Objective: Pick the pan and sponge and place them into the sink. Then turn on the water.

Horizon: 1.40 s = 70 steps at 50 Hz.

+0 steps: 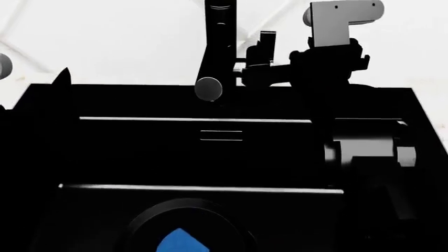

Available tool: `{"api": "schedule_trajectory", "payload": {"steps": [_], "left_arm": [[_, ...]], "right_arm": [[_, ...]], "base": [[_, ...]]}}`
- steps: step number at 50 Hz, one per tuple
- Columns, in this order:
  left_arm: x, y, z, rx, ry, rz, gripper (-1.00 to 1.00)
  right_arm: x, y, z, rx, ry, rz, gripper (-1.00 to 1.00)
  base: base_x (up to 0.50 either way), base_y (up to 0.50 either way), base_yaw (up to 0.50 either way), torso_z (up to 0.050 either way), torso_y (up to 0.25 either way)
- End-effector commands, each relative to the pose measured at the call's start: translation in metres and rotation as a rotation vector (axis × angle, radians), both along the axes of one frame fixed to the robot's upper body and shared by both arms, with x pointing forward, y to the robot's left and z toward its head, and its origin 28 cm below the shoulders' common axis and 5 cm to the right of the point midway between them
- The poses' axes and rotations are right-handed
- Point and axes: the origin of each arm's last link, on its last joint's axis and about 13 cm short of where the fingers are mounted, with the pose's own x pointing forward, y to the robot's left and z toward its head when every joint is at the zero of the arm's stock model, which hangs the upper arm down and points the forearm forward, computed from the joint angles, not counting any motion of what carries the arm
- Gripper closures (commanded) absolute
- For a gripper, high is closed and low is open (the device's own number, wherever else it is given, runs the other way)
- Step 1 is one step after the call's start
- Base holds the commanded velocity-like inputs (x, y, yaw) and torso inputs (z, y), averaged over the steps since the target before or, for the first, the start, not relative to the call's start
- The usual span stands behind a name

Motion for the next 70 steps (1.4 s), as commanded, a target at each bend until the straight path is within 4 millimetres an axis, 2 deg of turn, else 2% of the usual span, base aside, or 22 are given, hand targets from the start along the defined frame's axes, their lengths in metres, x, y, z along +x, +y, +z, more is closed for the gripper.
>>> {"api": "schedule_trajectory", "payload": {"steps": [1, 11, 30, 39, 58, 70], "left_arm": [[0.0, 0.001, 0.001, 0.034, -0.029, 0.002, -1.0], [0.001, 0.001, 0.001, 0.033, -0.047, 0.001, -1.0], [0.0, 0.001, 0.001, 0.022, -0.035, 0.005, -1.0], [0.0, 0.001, 0.001, 0.022, -0.035, 0.007, -1.0], [0.0, 0.0, 0.001, 0.012, -0.035, 0.008, -1.0], [0.0, 0.0, 0.001, 0.01, -0.03, 0.009, -1.0]], "right_arm": [[0.001, -0.001, 0.004, -0.002, -0.011, -0.011, -1.0], [0.003, -0.001, 0.021, -0.011, -0.051, -0.002, -1.0], [0.003, 0.0, 0.025, -0.034, -0.035, 0.013, -1.0], [0.004, -0.002, 0.031, -0.054, -0.072, -0.041, -1.0], [0.006, 0.003, 0.047, -0.089, -0.158, -0.024, -1.0], [0.005, 0.001, 0.039, -0.133, -0.126, -0.066, -1.0]], "base": [[0.0, 0.0, 0.0, 0.0, -0.096], [0.0, 0.0, 0.0, 0.001, -0.08], [0.0, 0.0, 0.0, 0.0, -0.008], [0.0, 0.0, 0.0, 0.0, 0.0], [0.0, 0.0, 0.0, 0.0, 0.0], [0.0, 0.0, 0.0, 0.0, 0.0]]}}
